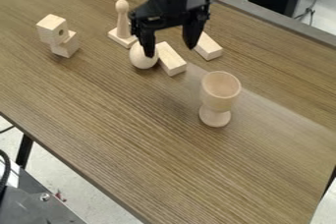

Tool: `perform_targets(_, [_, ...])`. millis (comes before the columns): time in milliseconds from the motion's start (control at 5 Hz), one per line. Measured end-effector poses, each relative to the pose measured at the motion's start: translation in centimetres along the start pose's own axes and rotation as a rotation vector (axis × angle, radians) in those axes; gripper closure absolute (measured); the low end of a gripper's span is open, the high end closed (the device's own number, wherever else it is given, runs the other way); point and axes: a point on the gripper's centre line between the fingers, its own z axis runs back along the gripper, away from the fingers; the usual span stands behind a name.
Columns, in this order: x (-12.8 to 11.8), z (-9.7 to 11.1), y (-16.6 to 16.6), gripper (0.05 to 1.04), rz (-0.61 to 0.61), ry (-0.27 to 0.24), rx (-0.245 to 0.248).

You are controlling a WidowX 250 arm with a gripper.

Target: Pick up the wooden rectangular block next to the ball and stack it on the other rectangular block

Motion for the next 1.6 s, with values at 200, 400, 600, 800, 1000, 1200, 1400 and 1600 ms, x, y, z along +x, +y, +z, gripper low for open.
perform_targets(200, [-0.2, -1.1, -0.5, 0.083, 0.023, 0.002, -0.009])
perform_targets(400, [-0.2, -2.5, -0.8, 0.083, 0.039, 0.009, -0.005])
perform_targets(600, [0.3, -3.2, -1.6, 0.083, 0.048, 0.001, -0.01])
perform_targets(800, [0.7, -3.5, -2.1, 0.083, 0.061, -0.001, -0.013])
perform_targets(1000, [0.8, -4.0, -2.2, 0.083, 0.072, 0.002, -0.003])
perform_targets(1200, [1.1, -4.2, -2.5, 0.083, 0.084, -0.004, -0.003])
perform_targets(1400, [1.1, -4.7, -2.5, 0.083, 0.083, 0.001, 0.013])
perform_targets(1600, [1.1, -5.4, -2.4, 0.083, 0.082, 0.002, 0.031])
